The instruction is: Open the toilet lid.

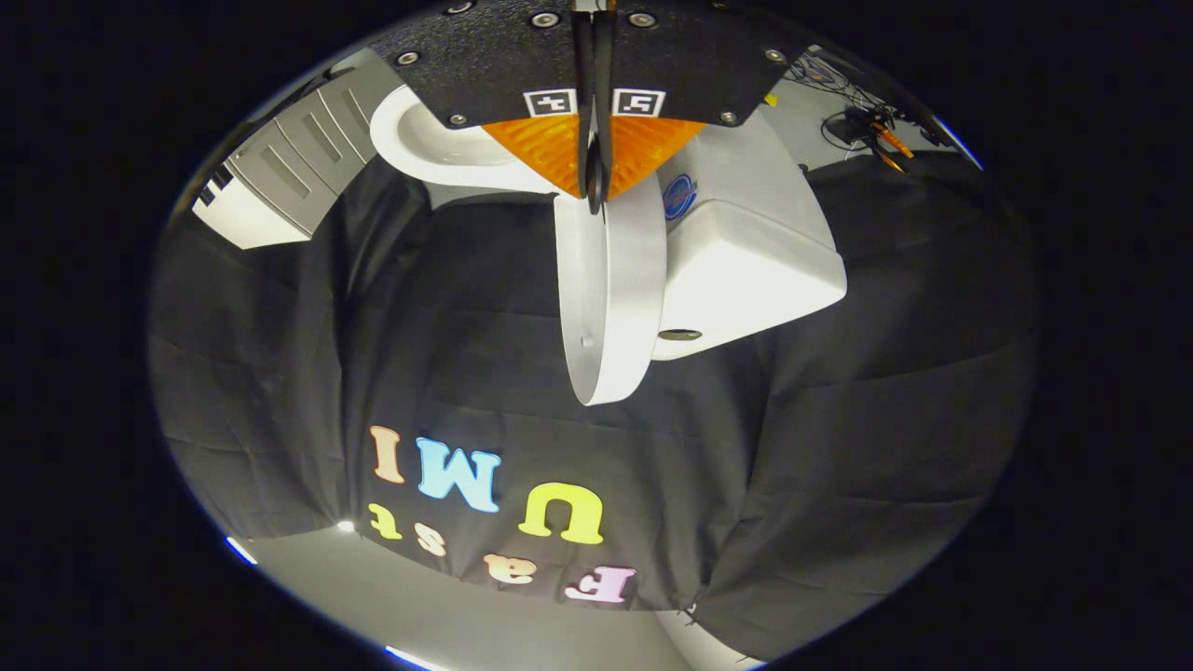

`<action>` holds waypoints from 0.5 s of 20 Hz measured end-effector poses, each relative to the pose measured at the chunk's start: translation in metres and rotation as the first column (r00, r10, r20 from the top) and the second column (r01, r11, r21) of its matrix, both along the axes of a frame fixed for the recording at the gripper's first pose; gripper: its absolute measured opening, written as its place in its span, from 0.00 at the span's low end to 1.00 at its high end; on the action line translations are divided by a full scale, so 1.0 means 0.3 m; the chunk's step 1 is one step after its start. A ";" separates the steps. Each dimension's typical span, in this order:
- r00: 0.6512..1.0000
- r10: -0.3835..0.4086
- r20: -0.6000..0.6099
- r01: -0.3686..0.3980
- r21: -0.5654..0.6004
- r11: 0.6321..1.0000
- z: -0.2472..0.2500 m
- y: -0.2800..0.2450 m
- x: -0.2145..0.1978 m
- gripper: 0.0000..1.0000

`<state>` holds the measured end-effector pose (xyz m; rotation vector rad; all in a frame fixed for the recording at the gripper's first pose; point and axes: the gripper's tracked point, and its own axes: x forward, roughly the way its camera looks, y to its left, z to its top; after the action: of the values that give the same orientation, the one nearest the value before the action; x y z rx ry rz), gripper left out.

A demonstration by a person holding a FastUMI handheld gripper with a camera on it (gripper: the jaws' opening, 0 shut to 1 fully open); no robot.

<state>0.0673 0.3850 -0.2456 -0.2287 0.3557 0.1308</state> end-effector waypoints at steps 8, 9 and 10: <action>0.999 -0.034 -0.004 0.034 0.057 0.998 -0.016 -0.013 -0.005 0.00; 1.000 -0.027 -0.012 0.028 0.074 0.997 -0.010 -0.003 -0.001 0.01; 1.000 0.003 -0.024 -0.001 0.084 0.996 -0.007 0.020 0.001 0.03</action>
<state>0.0675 0.3911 -0.2475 -0.1444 0.3730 0.1498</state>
